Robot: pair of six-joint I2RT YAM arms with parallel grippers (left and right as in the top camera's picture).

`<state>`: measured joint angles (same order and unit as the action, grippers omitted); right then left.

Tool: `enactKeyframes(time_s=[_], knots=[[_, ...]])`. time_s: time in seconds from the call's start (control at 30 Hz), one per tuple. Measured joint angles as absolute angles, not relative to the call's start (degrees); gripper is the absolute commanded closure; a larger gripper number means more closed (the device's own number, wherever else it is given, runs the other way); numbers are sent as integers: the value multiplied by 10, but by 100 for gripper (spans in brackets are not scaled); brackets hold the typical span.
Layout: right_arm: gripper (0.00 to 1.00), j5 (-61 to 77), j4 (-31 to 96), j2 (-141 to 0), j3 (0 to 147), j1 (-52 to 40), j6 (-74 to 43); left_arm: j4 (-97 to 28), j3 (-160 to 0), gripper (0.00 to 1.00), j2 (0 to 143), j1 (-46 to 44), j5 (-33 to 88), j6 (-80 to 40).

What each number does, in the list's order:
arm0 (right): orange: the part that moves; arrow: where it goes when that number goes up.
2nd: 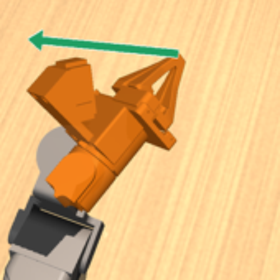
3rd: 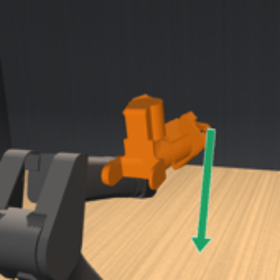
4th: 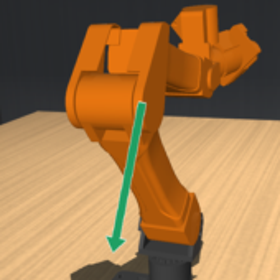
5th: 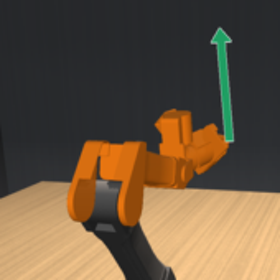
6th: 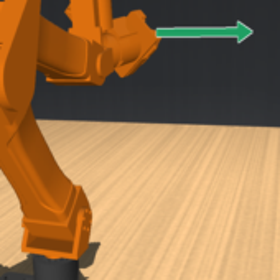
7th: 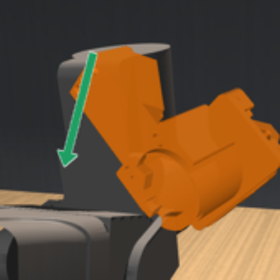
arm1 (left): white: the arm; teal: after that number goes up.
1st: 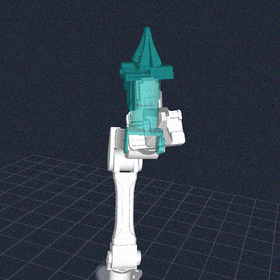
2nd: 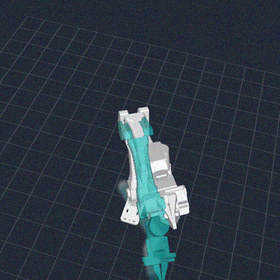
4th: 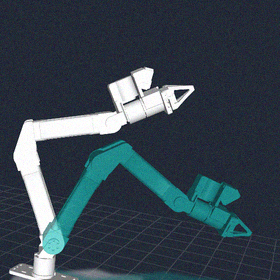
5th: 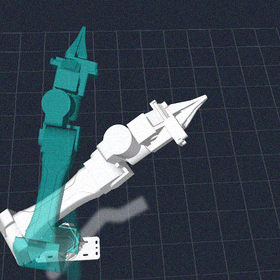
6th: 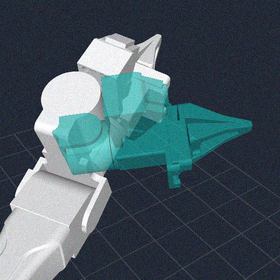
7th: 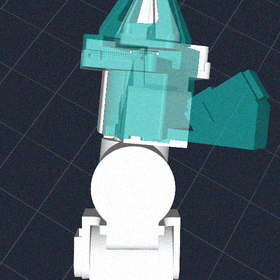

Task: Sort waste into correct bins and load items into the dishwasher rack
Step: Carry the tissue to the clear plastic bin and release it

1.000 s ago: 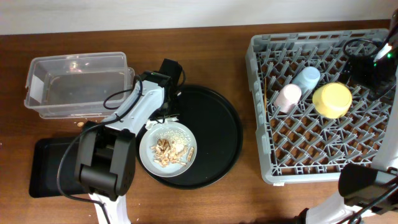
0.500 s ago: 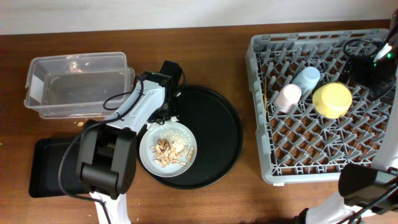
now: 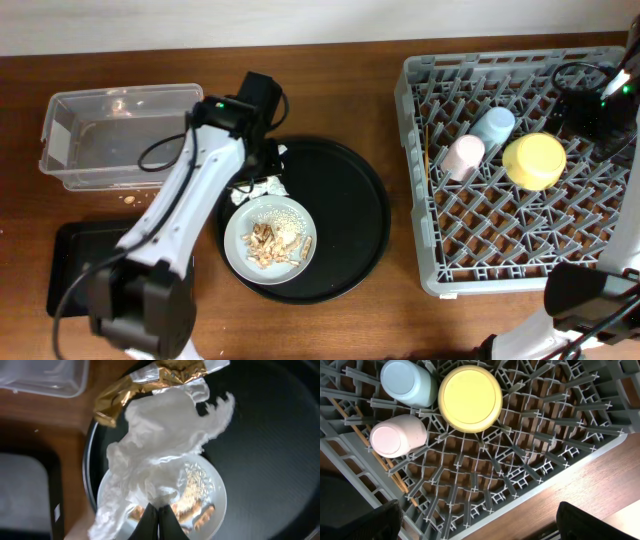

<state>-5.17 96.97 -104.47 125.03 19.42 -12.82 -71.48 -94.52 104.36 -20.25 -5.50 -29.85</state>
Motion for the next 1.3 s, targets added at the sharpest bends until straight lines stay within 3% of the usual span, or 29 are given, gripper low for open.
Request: enactKeyframes(time_s=[0.33,0.77,0.8,0.87,0.97,1.0,1.13,1.27,1.3], knots=[[1,-52,970,-1045,1250,194,-128,-700,-948,99,982,-185,-53,-298],[1,-52,970,-1045,1250,194,-128,-521,-976,99,957,12,-108,-312],[1,-52,970,-1045,1250,194,-128,-514,-976,96,966,21,-110,-314],[1,-52,970,-1045,1250,194,-128,-496,-976,76,989,39,-110,-319],[1,-52,970,-1045,1250,194,-128,-478,-976,73,1024,68,-110,-326],[1,-52,970,-1045,1250,194,-128,-478,-976,67,1032,74,-110,-326],[1,-52,970,-1045,1250,194,-128,-488,-976,28,1045,78,-110,-328],[1,-52,970,-1045,1250,194,-128,-508,-976,30,1045,77,-86,-328],[1,-52,970,-1045,1250,194,-128,-519,-976,38,1045,77,-63,-323]])
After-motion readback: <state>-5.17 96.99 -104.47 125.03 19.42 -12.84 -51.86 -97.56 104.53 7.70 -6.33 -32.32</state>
